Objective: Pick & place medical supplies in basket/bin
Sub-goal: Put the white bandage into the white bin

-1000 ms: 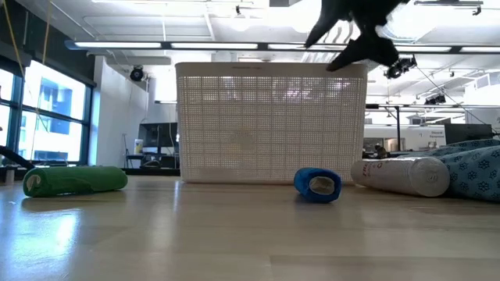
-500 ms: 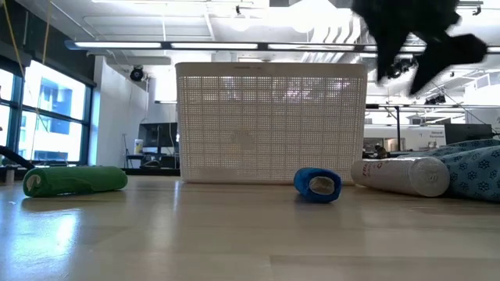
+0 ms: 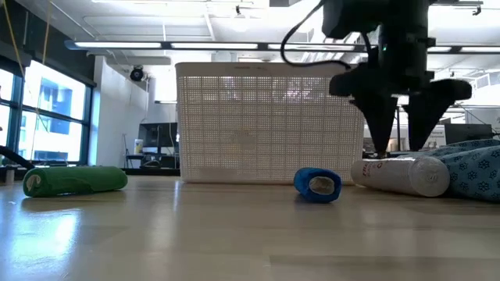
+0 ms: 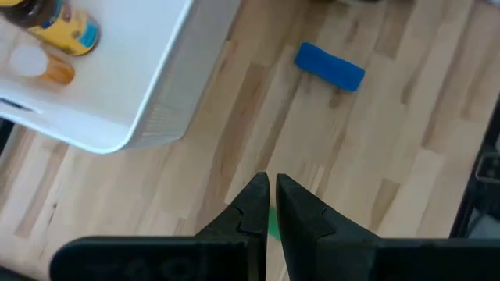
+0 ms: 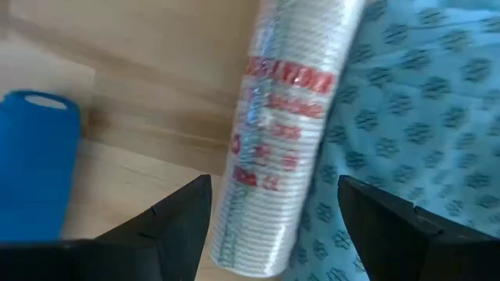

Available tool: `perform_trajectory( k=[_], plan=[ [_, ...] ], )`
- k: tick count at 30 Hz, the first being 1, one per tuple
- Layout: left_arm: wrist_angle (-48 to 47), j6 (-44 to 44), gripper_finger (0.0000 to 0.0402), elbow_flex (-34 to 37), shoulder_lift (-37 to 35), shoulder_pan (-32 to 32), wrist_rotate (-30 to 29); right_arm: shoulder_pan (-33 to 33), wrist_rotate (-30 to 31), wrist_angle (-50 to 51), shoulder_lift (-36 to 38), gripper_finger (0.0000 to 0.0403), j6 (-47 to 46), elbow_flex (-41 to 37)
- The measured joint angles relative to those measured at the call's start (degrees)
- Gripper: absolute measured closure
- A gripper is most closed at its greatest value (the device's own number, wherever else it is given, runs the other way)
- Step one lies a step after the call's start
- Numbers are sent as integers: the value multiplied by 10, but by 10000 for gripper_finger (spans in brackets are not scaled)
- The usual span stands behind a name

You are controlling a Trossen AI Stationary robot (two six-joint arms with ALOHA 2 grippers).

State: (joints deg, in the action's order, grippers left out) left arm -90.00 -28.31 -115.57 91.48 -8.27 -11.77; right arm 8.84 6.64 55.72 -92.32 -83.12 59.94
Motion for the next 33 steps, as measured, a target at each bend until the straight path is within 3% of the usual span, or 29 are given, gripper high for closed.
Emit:
perform_trajectory(
  k=[7,15,21,27,33],
  plan=[
    [0,-45,339,0,0,0,-9,-2,10,-58,-18,136,42,-14],
    [0,-117,339,0,0,0,-9,-6,-58,-124,-8,137,65,-92],
    [0,-173,339,0,0,0,-8,8,-30,-147,21,143,88,-111],
    [0,-183,339,0,0,-1,4,21,-15,-146,39,183,100,-111],
    [0,-137,339,0,0,0,-38,23,-6,-153,40,240,100,-111]
  ],
)
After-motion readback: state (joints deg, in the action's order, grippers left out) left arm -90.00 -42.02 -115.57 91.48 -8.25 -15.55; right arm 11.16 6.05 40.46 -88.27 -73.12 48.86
